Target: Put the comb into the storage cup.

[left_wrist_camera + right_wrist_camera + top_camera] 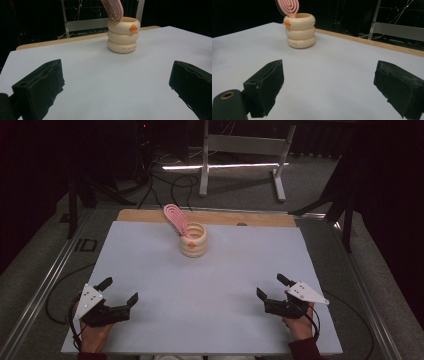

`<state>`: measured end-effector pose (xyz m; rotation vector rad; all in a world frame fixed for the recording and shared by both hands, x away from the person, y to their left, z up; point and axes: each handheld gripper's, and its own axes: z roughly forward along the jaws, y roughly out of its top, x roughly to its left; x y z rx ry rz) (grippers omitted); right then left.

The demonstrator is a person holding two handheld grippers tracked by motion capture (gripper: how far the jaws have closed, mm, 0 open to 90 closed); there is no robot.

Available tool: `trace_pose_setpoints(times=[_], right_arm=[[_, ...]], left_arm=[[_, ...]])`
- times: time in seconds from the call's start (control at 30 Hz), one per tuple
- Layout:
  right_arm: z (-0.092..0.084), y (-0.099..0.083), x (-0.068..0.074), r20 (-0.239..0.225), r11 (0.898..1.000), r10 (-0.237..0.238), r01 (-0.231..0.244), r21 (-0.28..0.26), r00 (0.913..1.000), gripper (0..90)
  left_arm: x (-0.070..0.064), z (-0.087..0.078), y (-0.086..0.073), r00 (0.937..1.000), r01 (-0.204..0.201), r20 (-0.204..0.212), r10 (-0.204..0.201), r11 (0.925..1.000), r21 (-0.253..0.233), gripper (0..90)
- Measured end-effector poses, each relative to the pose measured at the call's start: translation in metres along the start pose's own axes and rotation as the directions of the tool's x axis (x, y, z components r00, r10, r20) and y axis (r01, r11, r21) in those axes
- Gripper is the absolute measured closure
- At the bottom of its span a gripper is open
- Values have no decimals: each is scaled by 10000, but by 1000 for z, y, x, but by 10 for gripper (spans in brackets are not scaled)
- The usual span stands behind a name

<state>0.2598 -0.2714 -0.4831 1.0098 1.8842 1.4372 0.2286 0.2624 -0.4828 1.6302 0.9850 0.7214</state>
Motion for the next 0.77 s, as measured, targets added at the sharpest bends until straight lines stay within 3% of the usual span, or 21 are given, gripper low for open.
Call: trace_pose_setpoints(times=[0.2,0.3,0.77], right_arm=[[-3,-4,1,102,10000,-56,55,65,9999,94],[-6,-6,0,212,10000,-6,6,36,9998,94],[-5,-6,1,312,9999,-72,69,109,9995,95]], left_arm=[[1,-2,1,10000,-69,21,69,9999,-155,2],[3,-1,-1,9998,-205,-55,205,9998,10,2],[9,8,-11,9999,105,110,-111,9986,525,2]])
